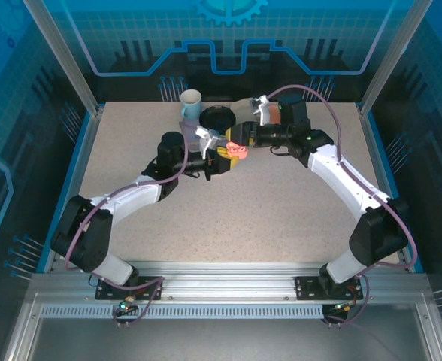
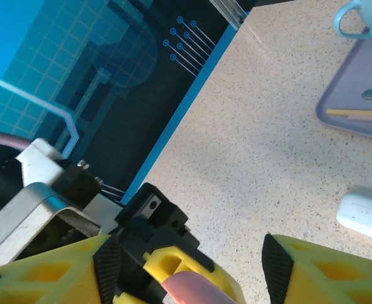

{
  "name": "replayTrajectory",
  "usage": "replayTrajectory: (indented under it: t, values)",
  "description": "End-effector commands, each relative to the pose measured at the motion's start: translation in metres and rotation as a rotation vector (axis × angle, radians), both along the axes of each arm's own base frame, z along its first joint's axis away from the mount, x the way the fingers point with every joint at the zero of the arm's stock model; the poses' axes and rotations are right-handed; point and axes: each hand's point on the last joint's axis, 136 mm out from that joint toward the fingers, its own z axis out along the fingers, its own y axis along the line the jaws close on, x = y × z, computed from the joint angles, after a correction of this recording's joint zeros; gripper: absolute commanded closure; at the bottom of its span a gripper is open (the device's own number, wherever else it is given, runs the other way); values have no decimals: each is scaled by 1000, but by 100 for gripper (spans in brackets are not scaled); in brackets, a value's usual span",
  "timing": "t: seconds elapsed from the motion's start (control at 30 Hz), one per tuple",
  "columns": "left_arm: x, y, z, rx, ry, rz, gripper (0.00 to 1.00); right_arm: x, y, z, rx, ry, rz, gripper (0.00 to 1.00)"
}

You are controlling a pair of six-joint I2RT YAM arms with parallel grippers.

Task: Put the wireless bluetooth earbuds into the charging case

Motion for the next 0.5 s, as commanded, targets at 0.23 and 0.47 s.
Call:
replayTrajectory:
  t: [0.23, 0.47]
  values:
    - [24, -8, -10, -22, 61, 23, 100, -53, -19, 20, 40, -7, 3, 40]
    - [43, -23, -52, -16, 373, 34, 100, -20, -104, -37, -132, 124, -447, 35]
